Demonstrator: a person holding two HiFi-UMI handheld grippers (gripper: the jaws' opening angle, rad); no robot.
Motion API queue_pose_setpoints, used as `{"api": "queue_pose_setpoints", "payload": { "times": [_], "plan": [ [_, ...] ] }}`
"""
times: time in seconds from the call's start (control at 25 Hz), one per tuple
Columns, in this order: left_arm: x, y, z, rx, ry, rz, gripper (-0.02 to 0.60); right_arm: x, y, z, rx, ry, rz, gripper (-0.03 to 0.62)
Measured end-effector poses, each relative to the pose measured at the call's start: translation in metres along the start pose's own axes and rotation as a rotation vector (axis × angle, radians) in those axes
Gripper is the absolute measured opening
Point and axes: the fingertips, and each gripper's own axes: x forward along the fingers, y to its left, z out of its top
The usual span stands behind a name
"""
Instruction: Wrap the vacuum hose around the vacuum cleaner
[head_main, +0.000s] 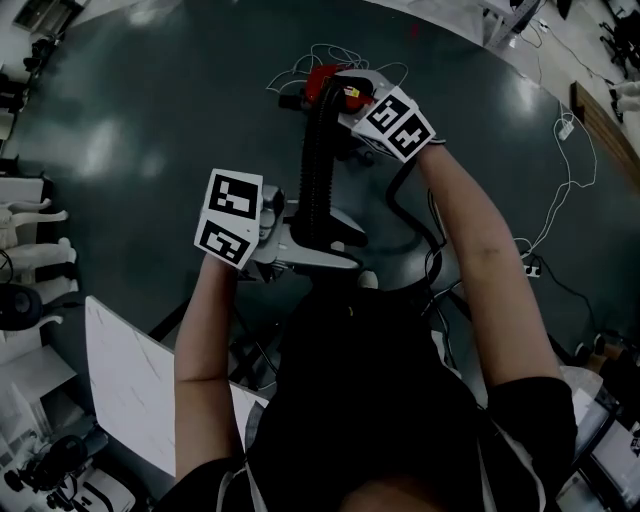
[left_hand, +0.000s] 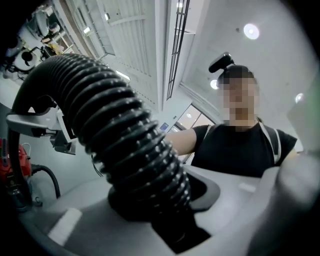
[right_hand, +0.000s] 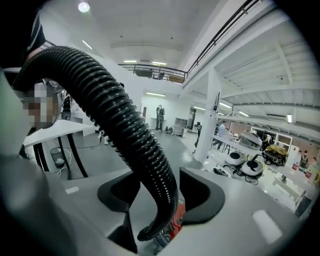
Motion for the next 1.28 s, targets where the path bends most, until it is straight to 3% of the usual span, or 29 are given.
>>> {"api": "queue_pose_setpoints", "payload": {
  "times": [0.16,0.4,0.6,1.0,1.28],
  "plan": [
    [-0.013,0.005,0.005,-0.009,-0.013,-0.024,0.144,0.013,0.0,0.0,-0.058,0.043,0.028,0.205],
    [-0.038,0.034,0.008,0.003,-0.035,0.039,0.15,0.015,-0.034,-0.001,-0.031,0.14,-0.044,0.196],
    [-0.047,0.048,0.007,0.021,-0.014,0.024,0.152,0.013,-0.053,-0.001,-0.047,0.233,-0.051,0.196],
    [-0.066,0.04,0.043,0.143,-0.082,-0.049,0.155,-0.006,-0.085,0.033,-0.103,0.351,-0.053,0.195],
    [-0.073,0.029,0.054,0.216,-0.053,-0.087,0.154,-0.022,-0.097,0.065,-0.182,0.394,-0.077,0.193]
  ]
}}
